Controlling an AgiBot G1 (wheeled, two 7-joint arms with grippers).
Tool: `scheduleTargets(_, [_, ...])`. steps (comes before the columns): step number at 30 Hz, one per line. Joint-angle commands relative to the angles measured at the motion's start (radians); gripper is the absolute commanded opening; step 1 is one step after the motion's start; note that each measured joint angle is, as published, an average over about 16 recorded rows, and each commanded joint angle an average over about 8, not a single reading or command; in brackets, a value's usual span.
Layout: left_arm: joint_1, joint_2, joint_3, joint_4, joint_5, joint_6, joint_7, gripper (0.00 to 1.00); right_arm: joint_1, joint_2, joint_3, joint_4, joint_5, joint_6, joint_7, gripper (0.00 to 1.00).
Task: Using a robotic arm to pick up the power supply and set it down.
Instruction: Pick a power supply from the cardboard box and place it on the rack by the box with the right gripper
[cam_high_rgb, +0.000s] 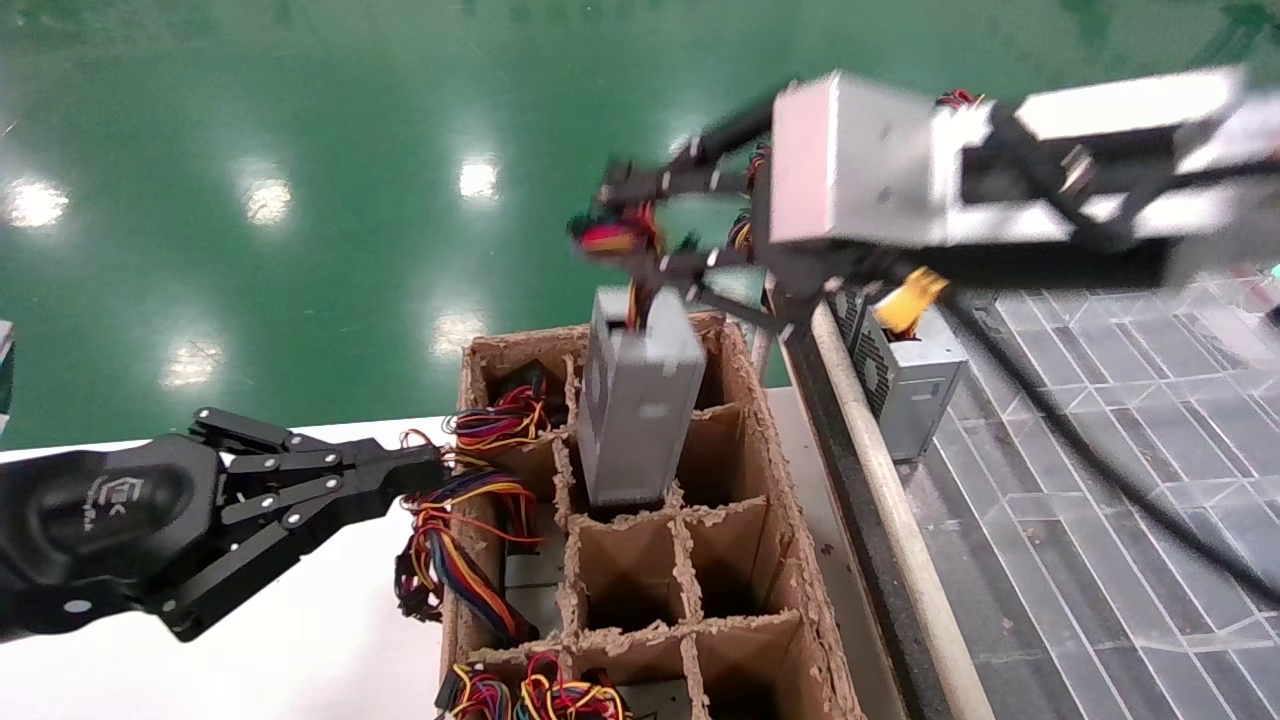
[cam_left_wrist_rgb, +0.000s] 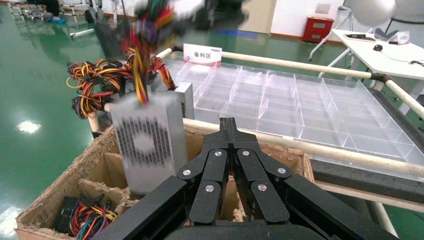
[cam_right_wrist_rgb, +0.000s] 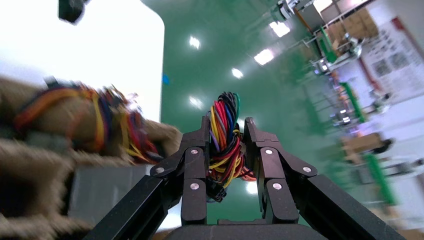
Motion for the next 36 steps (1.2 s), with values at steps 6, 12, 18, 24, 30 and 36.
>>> scheduleTargets(6, [0.0,0.0,0.0,0.0,0.0,0.0,0.0,0.0,0.179,0.01,-0.022,0.01,-0.072,-0.103,-0.075,0.0])
scheduleTargets(12, [0.0,0.0,0.0,0.0,0.0,0.0,0.0,0.0,0.298,0.017,-0.061,0.011,-0.168,-0.161,-0.131,0.0])
scheduleTargets(18, [0.0,0.0,0.0,0.0,0.0,0.0,0.0,0.0,0.403,0.061,-0.09,0.01,-0.238,-0.188,-0.17,0.0])
scheduleTargets(24, [0.0,0.0,0.0,0.0,0.0,0.0,0.0,0.0,0.487,0.122,-0.115,0.009,-0.298,-0.192,-0.191,0.0])
scheduleTargets(30, [0.0,0.0,0.0,0.0,0.0,0.0,0.0,0.0,0.537,0.184,-0.163,0.01,-0.366,-0.197,-0.201,0.0])
scheduleTargets(36, [0.0,0.0,0.0,0.0,0.0,0.0,0.0,0.0,0.527,0.253,-0.201,0.005,-0.394,-0.188,-0.174,0.0])
